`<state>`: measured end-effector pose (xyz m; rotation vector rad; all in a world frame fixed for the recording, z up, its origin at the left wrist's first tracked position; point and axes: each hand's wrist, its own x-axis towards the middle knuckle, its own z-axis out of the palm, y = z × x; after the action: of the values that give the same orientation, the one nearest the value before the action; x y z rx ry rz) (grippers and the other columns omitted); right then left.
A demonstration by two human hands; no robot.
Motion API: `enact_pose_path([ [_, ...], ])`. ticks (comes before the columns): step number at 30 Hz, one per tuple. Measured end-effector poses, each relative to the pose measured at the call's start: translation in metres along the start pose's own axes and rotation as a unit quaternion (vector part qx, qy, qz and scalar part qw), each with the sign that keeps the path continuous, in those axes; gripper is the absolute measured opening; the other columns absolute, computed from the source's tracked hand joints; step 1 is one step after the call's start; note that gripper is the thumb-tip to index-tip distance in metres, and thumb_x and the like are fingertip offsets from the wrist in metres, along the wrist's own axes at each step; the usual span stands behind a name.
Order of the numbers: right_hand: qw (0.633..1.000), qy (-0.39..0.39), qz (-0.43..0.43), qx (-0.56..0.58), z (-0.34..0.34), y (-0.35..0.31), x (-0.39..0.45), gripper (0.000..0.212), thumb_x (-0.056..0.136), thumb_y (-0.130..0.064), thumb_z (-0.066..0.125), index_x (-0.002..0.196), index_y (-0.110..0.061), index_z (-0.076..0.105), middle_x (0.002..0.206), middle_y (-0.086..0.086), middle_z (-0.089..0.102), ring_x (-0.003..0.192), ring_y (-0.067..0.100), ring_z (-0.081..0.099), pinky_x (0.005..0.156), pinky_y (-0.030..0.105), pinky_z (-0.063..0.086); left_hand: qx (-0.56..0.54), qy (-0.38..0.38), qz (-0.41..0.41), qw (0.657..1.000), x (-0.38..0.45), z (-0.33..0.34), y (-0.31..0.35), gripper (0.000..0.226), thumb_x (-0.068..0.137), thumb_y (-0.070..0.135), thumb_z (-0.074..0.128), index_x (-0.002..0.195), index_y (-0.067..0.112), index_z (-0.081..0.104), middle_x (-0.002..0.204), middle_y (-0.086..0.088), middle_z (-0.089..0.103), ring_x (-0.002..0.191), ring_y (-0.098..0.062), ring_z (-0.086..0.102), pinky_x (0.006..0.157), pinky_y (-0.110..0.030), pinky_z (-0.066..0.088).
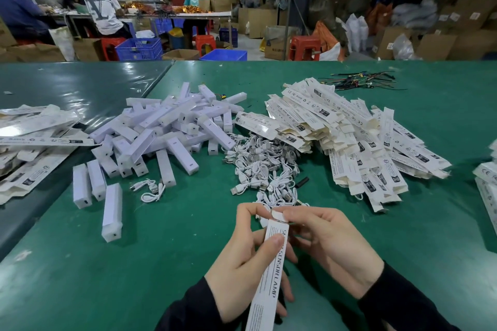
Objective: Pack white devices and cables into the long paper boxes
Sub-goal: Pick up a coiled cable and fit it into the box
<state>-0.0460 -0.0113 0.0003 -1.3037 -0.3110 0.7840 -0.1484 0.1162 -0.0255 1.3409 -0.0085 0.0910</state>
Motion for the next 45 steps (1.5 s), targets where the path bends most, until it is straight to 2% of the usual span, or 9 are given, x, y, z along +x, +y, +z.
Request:
enact_pose_path([
  [4, 0.999, 0.012, -0.032, -0.042, 0.000, 0.002, -0.001, 0.018, 0.069, -0.018, 0.074, 0.084, -0.010, 0.080, 0.080, 0.014, 0.074, 0.068, 0.019, 0.062, 0.065, 0.025, 0.054, 0.008, 0.002, 0.002, 1.000, 0.001, -0.001, -0.001, 0.028, 0.084, 0.042, 0.061, 0.099, 0.040, 0.038, 0.093, -0.016, 0.063, 0.049, -0.030, 0.057, 0.042, -0.038, 0.054],
  [7, 0.997, 0.004, -0.046, -0.059, 0.000, 0.003, -0.001, 0.013, 0.074, -0.016, 0.072, 0.084, -0.013, 0.081, 0.088, 0.016, 0.075, 0.075, 0.018, 0.066, 0.071, 0.023, 0.054, 0.012, 0.015, 0.007, 1.000, 0.001, -0.001, -0.003, 0.025, 0.088, 0.040, 0.060, 0.100, 0.041, 0.038, 0.091, -0.014, 0.064, 0.046, -0.028, 0.054, 0.039, -0.036, 0.052],
  [10, 0.999, -0.002, -0.044, -0.031, 0.001, 0.003, -0.001, 0.028, 0.065, -0.027, 0.073, 0.085, -0.010, 0.080, 0.087, 0.021, 0.073, 0.071, 0.023, 0.060, 0.065, 0.022, 0.053, 0.002, 0.022, 0.006, 1.000, 0.003, 0.000, -0.003, 0.018, 0.091, 0.032, 0.053, 0.099, 0.041, 0.040, 0.090, -0.012, 0.065, 0.046, -0.027, 0.053, 0.038, -0.036, 0.052],
  [12, 0.999, 0.000, -0.033, -0.003, 0.002, 0.004, 0.000, 0.031, 0.066, -0.027, 0.071, 0.087, -0.006, 0.079, 0.083, 0.014, 0.074, 0.065, 0.018, 0.060, 0.058, 0.021, 0.051, -0.003, 0.021, 0.004, 1.000, 0.003, 0.000, -0.002, 0.016, 0.091, 0.031, 0.052, 0.098, 0.040, 0.041, 0.089, -0.013, 0.064, 0.046, -0.027, 0.054, 0.038, -0.034, 0.051],
  [20, 1.000, -0.015, -0.016, 0.003, 0.003, 0.005, 0.000, 0.030, 0.074, -0.021, 0.067, 0.095, -0.002, 0.077, 0.073, 0.007, 0.069, 0.055, 0.014, 0.052, 0.054, 0.021, 0.044, -0.001, 0.029, 0.001, 1.000, 0.004, -0.001, -0.001, 0.014, 0.089, 0.033, 0.052, 0.097, 0.038, 0.042, 0.085, -0.014, 0.064, 0.041, -0.025, 0.053, 0.037, -0.028, 0.047],
  [26, 0.996, 0.001, -0.085, -0.041, 0.006, 0.006, -0.001, 0.018, 0.077, -0.016, 0.067, 0.086, -0.007, 0.080, 0.065, 0.014, 0.064, 0.049, 0.018, 0.047, 0.046, 0.022, 0.042, -0.029, 0.015, -0.014, 0.999, 0.005, -0.001, 0.000, 0.020, 0.089, 0.033, 0.051, 0.103, 0.038, 0.039, 0.086, -0.016, 0.066, 0.040, -0.025, 0.053, 0.035, -0.030, 0.048],
  [33, 1.000, -0.006, -0.024, -0.003, 0.007, 0.012, 0.000, 0.029, 0.075, -0.025, 0.067, 0.094, -0.007, 0.078, 0.064, 0.009, 0.062, 0.052, 0.016, 0.046, 0.049, 0.020, 0.041, -0.044, 0.011, -0.049, 0.998, 0.008, -0.003, 0.000, 0.041, 0.088, 0.035, 0.051, 0.120, 0.023, 0.028, 0.085, -0.020, 0.062, 0.038, -0.023, 0.054, 0.035, -0.031, 0.050],
  [40, 0.996, -0.018, -0.063, -0.052, 0.006, 0.012, 0.001, 0.029, 0.075, -0.029, 0.066, 0.094, -0.012, 0.079, 0.067, 0.006, 0.065, 0.055, 0.017, 0.047, 0.051, 0.022, 0.044, -0.036, 0.008, -0.051, 0.998, 0.008, -0.006, -0.001, 0.041, 0.088, 0.034, 0.049, 0.123, 0.026, 0.030, 0.087, -0.021, 0.062, 0.038, -0.023, 0.054, 0.035, -0.030, 0.049],
  [45, 0.999, -0.015, -0.038, -0.022, 0.003, 0.015, 0.004, 0.032, 0.076, -0.030, 0.067, 0.098, -0.009, 0.078, 0.067, 0.008, 0.062, 0.056, 0.017, 0.049, 0.054, 0.023, 0.040, -0.052, -0.001, -0.042, 0.998, 0.008, -0.007, 0.001, 0.039, 0.092, 0.035, 0.053, 0.125, 0.026, 0.032, 0.087, -0.023, 0.060, 0.038, -0.023, 0.054, 0.035, -0.029, 0.049],
])
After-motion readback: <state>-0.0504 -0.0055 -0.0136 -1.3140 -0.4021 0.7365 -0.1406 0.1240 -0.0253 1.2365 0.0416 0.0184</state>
